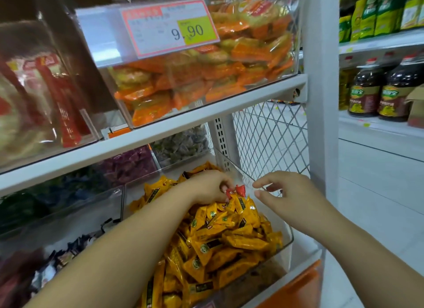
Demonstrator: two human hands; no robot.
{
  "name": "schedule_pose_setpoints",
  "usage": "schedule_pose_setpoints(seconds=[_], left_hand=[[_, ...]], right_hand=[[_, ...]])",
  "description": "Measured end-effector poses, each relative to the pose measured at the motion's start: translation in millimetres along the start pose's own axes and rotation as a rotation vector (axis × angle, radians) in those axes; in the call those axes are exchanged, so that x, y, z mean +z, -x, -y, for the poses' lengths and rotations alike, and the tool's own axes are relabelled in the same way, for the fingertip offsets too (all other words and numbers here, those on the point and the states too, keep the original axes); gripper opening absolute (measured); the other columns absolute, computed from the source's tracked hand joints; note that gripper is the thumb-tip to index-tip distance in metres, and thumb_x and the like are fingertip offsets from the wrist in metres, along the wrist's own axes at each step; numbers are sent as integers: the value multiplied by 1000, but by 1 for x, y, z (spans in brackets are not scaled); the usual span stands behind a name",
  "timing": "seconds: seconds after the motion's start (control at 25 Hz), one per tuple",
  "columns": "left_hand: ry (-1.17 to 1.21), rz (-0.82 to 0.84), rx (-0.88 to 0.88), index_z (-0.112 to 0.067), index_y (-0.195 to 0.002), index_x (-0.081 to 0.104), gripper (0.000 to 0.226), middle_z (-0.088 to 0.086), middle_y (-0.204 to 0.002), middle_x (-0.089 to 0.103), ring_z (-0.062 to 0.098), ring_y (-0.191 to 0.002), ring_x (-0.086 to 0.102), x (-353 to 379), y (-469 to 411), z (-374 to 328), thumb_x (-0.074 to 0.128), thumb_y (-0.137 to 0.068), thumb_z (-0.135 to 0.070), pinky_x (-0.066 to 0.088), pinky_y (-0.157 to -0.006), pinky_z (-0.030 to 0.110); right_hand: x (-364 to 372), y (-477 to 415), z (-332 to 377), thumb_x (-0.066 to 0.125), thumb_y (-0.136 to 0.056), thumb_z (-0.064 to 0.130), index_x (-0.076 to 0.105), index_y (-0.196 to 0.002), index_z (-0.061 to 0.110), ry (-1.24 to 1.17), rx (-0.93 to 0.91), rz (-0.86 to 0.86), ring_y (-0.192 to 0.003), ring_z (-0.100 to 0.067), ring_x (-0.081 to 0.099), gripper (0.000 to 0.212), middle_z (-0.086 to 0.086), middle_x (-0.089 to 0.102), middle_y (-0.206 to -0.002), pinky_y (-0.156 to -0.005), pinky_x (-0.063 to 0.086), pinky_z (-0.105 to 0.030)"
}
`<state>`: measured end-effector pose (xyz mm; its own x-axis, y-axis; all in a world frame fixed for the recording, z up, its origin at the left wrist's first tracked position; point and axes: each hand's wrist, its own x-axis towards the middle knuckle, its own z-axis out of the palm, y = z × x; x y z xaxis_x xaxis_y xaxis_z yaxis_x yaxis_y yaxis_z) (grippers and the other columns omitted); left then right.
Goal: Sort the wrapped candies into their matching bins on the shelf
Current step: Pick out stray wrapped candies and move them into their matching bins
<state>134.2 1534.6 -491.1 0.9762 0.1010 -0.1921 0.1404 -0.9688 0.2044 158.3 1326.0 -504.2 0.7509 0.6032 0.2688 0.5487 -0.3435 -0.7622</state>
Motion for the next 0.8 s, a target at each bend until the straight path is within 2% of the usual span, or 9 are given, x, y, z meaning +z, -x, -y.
schedule_pose_setpoints(seconds=[0.12,0.24,0.36,0.52,0.6,0.8], left_hand=[[88,-113,4,-24,-95,62,14,-8,-87,57,12,-85,56,-4,1,10,68,-83,-24,43,-76,27],[237,-227,6,-21,-95,60,15,-8,-89,61,10,-81,59,-14,10,13,65,-85,-31,47,-73,26],[342,-102,82,-24,-93,62,11,-11,-89,62,5,-83,58,-13,14,3,67,-85,-27,46,-79,23],[295,-1,116,-23,-97,65,14,-7,-99,66,8,-93,60,-3,12,-13,68,-83,-25,46,-90,27],[263,9,111,-19,-102,66,18,-9,-99,63,8,-94,58,1,11,-17,67,-84,-24,45,-90,27],[198,-62,148,-28,-86,60,14,-5,-94,61,13,-92,59,9,8,-22,71,-80,-23,47,-82,28]], right_hand=[[1,-1,1,61,-85,35,64,-90,38,-4,-3,2,-98,-4,57,6,16,63,-106,-81,42,-23],[2,-2,2,62,-85,35,63,-89,39,-14,1,7,-98,-4,57,5,15,63,-107,-83,43,-23],[3,-2,3,63,-85,33,63,-88,39,-18,-5,0,-98,-5,58,7,14,64,-106,-86,44,-26],[4,-2,4,63,-85,30,62,-87,40,-3,-10,-1,-95,-5,58,11,14,64,-106,-84,45,-25],[4,-2,2,63,-85,29,63,-88,40,0,-10,-2,-94,-4,58,11,14,64,-106,-84,46,-26],[4,-2,4,63,-84,30,59,-81,45,-20,-15,-6,-87,-1,57,16,11,65,-101,-78,47,-24]])
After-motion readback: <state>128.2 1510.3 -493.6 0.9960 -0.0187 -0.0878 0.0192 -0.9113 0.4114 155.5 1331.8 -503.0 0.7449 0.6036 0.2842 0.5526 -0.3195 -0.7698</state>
